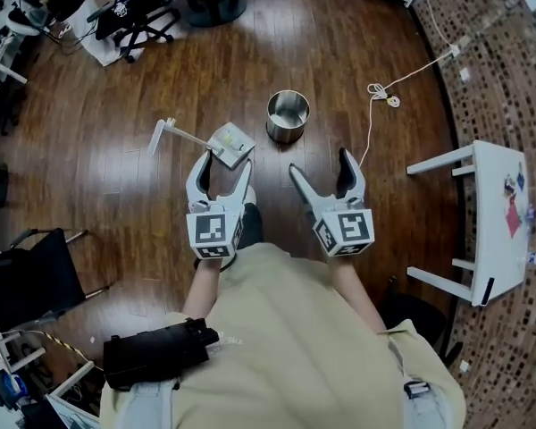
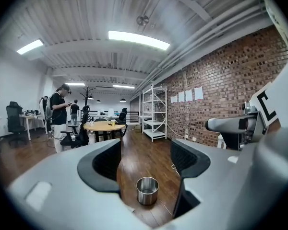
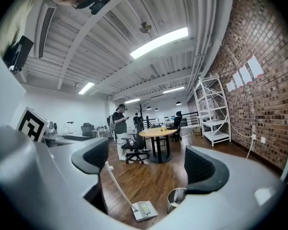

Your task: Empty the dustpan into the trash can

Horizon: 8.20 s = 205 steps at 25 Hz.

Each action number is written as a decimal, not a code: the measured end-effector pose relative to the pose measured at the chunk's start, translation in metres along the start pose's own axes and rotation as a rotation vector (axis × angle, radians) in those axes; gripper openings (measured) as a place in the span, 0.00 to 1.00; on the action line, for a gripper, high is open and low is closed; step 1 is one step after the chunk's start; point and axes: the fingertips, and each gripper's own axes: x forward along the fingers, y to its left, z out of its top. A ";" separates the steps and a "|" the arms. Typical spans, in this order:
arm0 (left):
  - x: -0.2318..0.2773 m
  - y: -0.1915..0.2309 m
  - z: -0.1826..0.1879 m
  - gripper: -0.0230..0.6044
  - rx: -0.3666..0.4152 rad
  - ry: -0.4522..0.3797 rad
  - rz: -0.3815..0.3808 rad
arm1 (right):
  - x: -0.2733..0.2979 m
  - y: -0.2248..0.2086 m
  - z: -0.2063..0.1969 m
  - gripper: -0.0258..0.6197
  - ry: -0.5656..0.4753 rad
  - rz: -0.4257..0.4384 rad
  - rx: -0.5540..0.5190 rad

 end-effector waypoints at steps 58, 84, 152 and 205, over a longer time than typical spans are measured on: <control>0.128 0.305 -0.310 0.04 0.204 1.096 0.008 | 0.285 -0.032 -0.013 0.75 0.261 0.285 -0.042; 0.118 0.264 -0.100 0.04 0.219 1.143 -0.113 | 0.288 -0.073 0.009 0.74 0.152 0.287 0.074; 0.325 0.031 0.074 0.04 -0.523 1.184 -0.599 | 0.158 -0.225 0.006 0.69 0.047 -0.087 0.256; 0.638 -0.103 0.120 0.05 -0.813 1.284 -0.746 | 0.172 -0.365 0.015 0.69 0.042 -0.216 0.329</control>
